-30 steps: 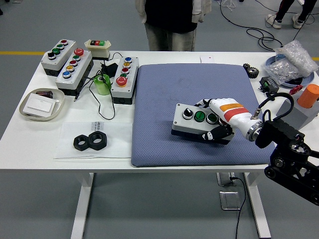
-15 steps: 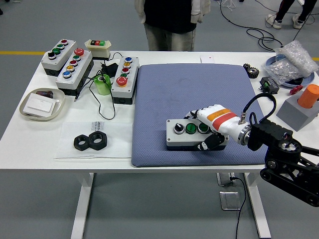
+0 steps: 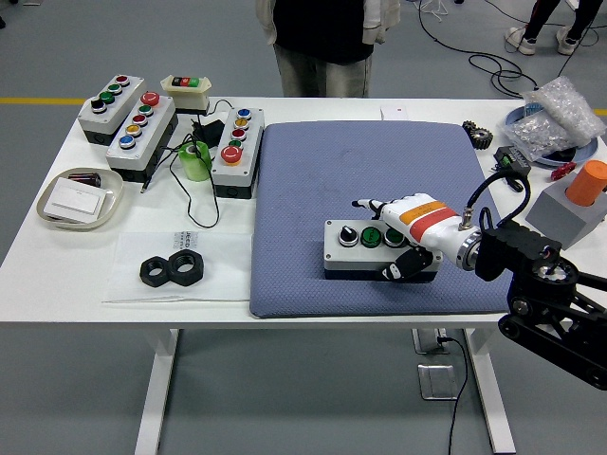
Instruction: Pick up the button,place it on the desk,press the button,press the button
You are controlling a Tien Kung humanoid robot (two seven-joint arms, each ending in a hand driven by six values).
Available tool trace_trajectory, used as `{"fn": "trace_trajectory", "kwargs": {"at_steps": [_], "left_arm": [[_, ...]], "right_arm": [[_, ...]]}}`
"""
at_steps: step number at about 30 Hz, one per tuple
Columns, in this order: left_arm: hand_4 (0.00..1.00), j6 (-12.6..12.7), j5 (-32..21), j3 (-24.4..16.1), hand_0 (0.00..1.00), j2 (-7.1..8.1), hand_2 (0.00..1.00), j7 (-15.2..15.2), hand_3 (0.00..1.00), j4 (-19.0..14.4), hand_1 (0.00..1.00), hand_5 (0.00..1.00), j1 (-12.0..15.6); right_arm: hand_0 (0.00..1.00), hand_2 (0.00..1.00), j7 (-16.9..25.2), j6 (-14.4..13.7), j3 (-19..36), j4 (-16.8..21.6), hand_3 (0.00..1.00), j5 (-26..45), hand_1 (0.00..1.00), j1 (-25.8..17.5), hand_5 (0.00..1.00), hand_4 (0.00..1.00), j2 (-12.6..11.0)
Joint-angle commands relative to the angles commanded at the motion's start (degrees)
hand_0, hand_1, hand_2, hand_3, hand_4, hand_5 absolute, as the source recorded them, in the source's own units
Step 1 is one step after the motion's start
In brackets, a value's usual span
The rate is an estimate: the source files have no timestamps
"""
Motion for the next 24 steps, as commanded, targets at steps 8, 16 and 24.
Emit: {"fn": "trace_trajectory", "kwargs": {"at_steps": [8, 16, 24], "left_arm": [[0.532, 0.0, -0.1, 0.0, 0.739, 0.0, 0.846, 0.0, 0.76, 0.0, 0.776, 0.998, 0.0], [0.531, 0.0, 0.1, -0.1, 0.739, 0.0, 0.846, 0.1, 0.76, 0.0, 0.776, 0.998, 0.0], [0.531, 0.0, 0.0, 0.0, 0.738, 0.01, 0.847, 0.0, 0.76, 0.0, 0.776, 0.998, 0.0]], "right_arm": [[0.661, 0.986, 0.1, 0.2, 0.9, 0.1, 0.998, -0.8, 0.65, -0.3, 0.195, 0.937, -0.1], [0.792, 0.998, 0.3, 0.6, 2.3, 0.5, 0.998, -2.0, 0.755, -0.4, 0.179, 0.949, -0.6], [0.802, 0.998, 0.0, 1.0, 3.6, 1.6, 0.998, -3.5, 0.757, -1.3, 0.175, 0.95, -1.4]]}}
